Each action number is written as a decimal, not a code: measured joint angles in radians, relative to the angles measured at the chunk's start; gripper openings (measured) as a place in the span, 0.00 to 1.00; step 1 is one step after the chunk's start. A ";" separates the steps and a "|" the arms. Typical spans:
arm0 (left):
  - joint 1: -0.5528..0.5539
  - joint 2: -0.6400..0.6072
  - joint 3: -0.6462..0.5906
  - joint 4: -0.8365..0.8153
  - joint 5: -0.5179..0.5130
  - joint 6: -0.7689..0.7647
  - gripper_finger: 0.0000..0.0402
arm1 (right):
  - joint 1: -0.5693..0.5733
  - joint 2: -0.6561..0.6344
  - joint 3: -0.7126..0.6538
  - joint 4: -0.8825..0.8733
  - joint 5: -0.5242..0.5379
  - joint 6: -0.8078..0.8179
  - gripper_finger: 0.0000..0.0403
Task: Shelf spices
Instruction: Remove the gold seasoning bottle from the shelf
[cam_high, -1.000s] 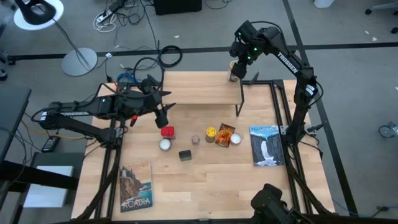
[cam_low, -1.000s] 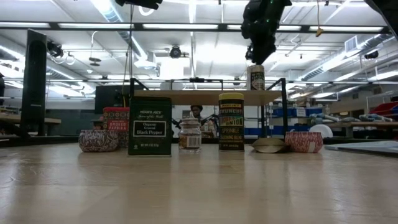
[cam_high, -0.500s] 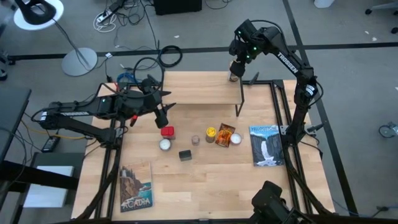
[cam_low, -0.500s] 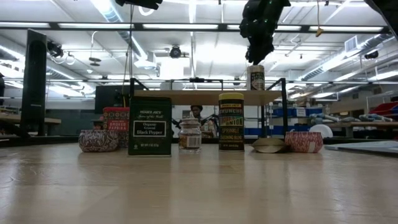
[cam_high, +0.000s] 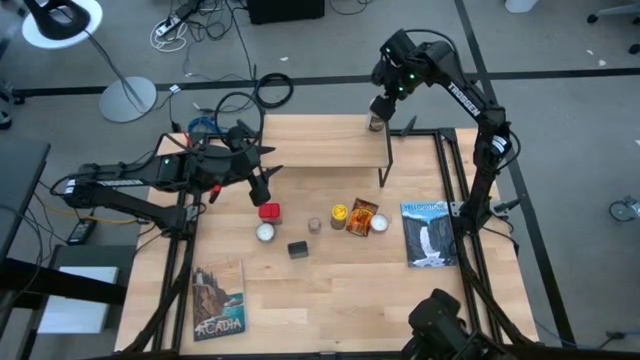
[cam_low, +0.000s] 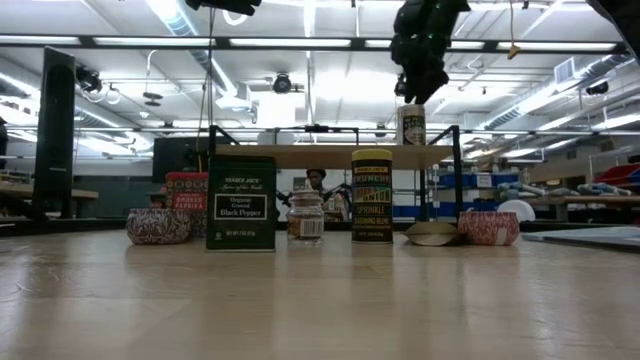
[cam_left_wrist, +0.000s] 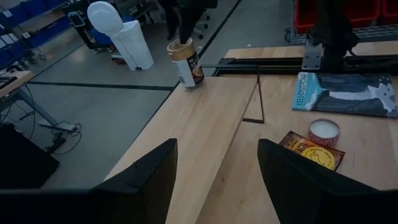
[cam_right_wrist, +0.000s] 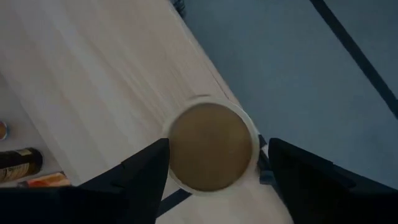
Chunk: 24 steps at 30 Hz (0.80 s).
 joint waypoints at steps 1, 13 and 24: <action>0.000 0.000 0.000 0.000 0.000 0.000 0.57 | -0.002 0.000 0.000 -0.003 0.000 0.001 0.68; 0.000 0.000 0.000 0.000 0.000 0.002 0.57 | -0.003 0.000 0.000 -0.009 -0.048 0.010 0.68; 0.000 0.000 0.000 0.001 0.006 0.001 0.57 | -0.003 -0.005 -0.044 0.017 -0.066 0.018 0.68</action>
